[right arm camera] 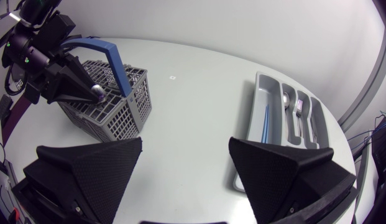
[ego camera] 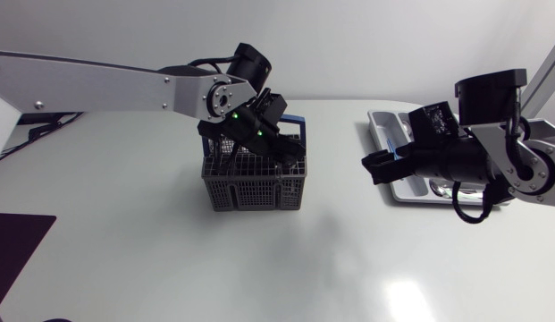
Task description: Unload the cutlery basket into the drawer organizer.
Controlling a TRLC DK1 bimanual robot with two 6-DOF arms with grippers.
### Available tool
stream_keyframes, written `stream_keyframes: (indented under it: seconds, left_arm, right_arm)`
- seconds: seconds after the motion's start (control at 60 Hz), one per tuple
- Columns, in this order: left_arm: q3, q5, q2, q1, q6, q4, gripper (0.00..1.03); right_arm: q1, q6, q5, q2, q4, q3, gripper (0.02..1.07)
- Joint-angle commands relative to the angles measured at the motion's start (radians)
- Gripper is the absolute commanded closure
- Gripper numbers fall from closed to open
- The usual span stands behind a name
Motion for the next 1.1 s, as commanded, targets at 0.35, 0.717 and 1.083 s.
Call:
stream_keyframes:
  seconds: [0.35, 0.717, 1.083]
  left_arm:
    - [0.027, 0.002, 0.041, 0.005, 0.027, 0.002, 0.8]
    - [0.018, 0.002, 0.027, 0.004, 0.015, 0.008, 0.97]
    - [0.008, 0.013, -0.019, 0.004, -0.026, 0.008, 0.97]
  right_arm:
    - [0.022, 0.023, 0.008, 0.014, 0.021, -0.03, 0.07]
    - [0.033, 0.023, 0.014, 0.015, 0.024, -0.038, 0.07]
    - [0.04, 0.022, 0.017, 0.011, 0.023, -0.047, 0.07]
